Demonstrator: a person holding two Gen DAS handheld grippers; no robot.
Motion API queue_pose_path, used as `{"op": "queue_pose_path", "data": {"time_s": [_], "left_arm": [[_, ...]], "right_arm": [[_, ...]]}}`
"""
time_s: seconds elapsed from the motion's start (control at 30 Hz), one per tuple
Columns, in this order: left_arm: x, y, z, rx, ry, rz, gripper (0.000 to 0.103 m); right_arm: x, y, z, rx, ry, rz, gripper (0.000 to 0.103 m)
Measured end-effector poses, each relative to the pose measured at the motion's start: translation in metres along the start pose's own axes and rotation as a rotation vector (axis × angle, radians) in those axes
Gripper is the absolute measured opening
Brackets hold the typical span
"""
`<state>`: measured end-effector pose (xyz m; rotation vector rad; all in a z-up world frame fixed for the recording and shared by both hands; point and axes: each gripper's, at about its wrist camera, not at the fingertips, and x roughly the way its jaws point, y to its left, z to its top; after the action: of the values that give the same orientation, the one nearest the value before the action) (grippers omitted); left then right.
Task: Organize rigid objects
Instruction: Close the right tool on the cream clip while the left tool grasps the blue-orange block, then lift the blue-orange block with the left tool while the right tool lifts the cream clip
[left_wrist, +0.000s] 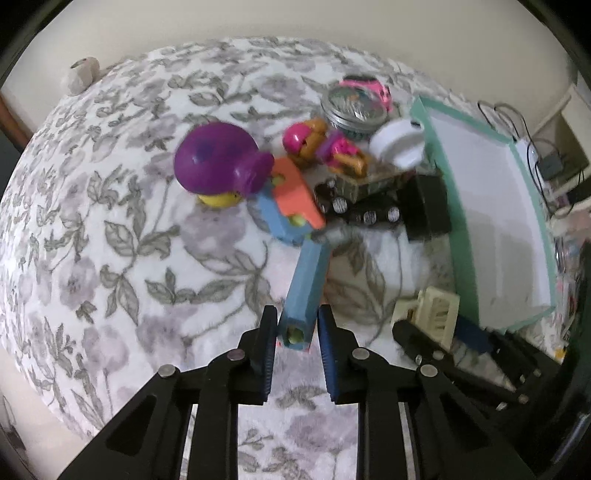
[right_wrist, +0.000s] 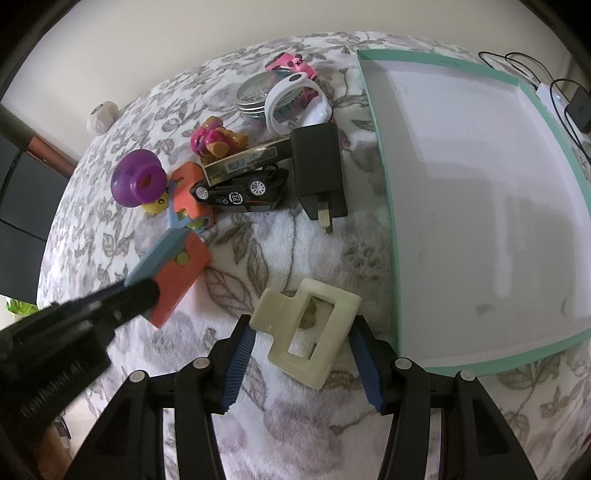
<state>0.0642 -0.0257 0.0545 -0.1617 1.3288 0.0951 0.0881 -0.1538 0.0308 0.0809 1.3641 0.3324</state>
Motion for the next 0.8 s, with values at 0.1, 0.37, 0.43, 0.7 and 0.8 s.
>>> {"op": "queue_pose_path", "data": {"time_s": [0.1,0.37,0.43,0.7,0.8], "left_arm": [[0.012,-0.005,-0.001,0.021,0.029,0.021,0.023],[0.022,0.004,0.004,-0.006,0.028,-0.002,0.024],[0.025,0.006,0.006,-0.012,0.035,-0.006,0.024],[0.039,0.008,0.021,-0.023,0.022,-0.03,0.025],[0.043,0.007,0.026,-0.011,0.013,-0.022,0.026]], "right_arm": [[0.0,0.0,0.0,-0.002,0.001,0.0,0.056],[-0.001,-0.001,0.0,-0.003,0.005,0.003,0.056],[0.0,-0.001,0.001,-0.003,0.007,0.005,0.056],[0.002,0.0,0.001,0.002,0.015,0.01,0.057],[0.003,0.001,0.0,-0.002,0.018,0.006,0.057]]}}
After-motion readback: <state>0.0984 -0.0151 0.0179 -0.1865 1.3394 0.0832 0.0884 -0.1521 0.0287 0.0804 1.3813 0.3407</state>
